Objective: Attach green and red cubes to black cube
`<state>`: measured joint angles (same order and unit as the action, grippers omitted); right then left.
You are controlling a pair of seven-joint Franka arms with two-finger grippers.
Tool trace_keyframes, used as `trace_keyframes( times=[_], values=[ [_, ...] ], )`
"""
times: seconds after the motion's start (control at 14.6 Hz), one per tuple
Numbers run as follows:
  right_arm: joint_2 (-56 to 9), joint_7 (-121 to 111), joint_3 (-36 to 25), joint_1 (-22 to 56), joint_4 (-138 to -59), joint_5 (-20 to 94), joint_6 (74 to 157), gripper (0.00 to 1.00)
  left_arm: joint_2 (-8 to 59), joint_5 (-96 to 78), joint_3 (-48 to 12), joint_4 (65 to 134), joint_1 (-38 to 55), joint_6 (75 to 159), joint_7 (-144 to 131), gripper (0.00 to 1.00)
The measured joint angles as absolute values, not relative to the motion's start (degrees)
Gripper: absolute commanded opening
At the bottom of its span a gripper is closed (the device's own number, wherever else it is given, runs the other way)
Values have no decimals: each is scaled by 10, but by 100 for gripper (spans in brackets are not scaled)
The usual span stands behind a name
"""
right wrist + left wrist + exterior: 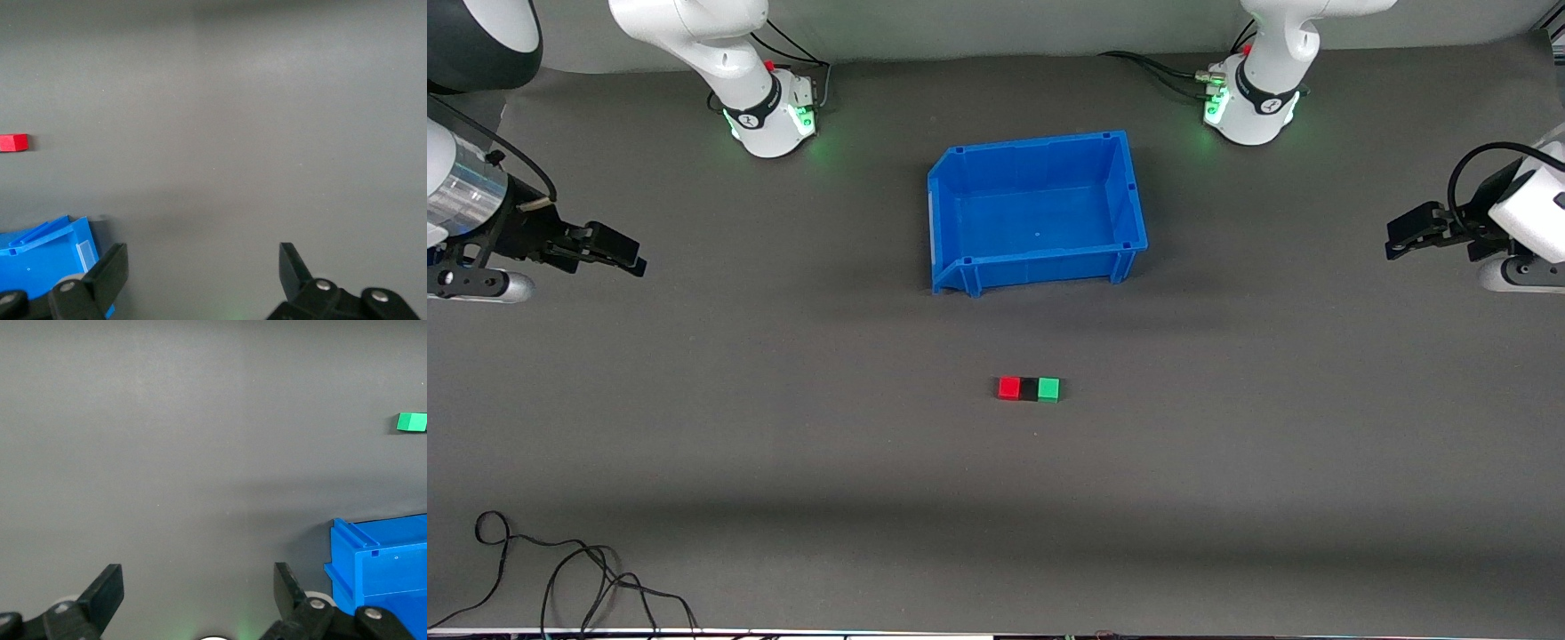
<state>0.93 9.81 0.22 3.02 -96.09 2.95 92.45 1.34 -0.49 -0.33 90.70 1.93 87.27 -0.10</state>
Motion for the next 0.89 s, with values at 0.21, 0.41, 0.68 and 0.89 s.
trace_keyframes(
  times=[0.21, 0.41, 0.68, 0.89],
  values=[
    [4, 98, 4, 30, -961, 29, 925, 99, 13, -5, -3, 906, 19, 872, -1, 100],
    [4, 98, 4, 30, -961, 29, 925, 100, 14, -5, -3, 906, 19, 872, 0, 100],
    [4, 98, 4, 30, -961, 29, 925, 100, 14, -4, -3, 906, 19, 872, 0, 100],
    [4, 98, 4, 30, -961, 29, 925, 100, 14, -4, -3, 906, 19, 872, 0, 100]
  ],
)
